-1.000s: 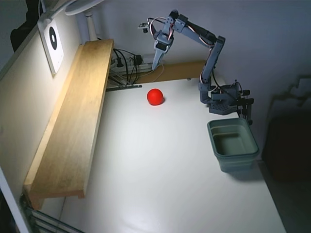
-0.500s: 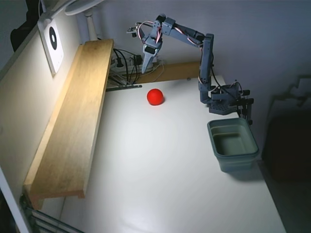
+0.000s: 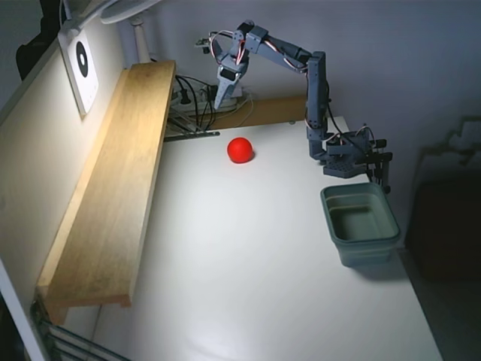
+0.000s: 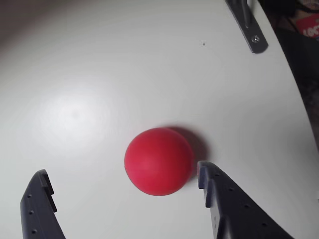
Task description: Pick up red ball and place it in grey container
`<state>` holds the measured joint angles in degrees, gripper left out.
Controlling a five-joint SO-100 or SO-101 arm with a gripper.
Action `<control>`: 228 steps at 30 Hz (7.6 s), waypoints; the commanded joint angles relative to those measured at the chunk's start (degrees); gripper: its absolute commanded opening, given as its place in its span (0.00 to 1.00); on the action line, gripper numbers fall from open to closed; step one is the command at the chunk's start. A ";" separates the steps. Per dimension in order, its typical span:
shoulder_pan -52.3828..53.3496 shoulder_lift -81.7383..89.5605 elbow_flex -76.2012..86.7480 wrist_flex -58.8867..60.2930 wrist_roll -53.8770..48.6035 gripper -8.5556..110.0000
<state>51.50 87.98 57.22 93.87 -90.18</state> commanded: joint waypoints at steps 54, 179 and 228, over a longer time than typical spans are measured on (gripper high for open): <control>1.18 2.08 52.26 -53.28 0.18 0.39; 1.18 16.19 22.72 -9.64 0.18 0.27; -51.62 6.57 -4.62 6.02 0.18 0.27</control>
<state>3.25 93.60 54.67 98.96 -90.26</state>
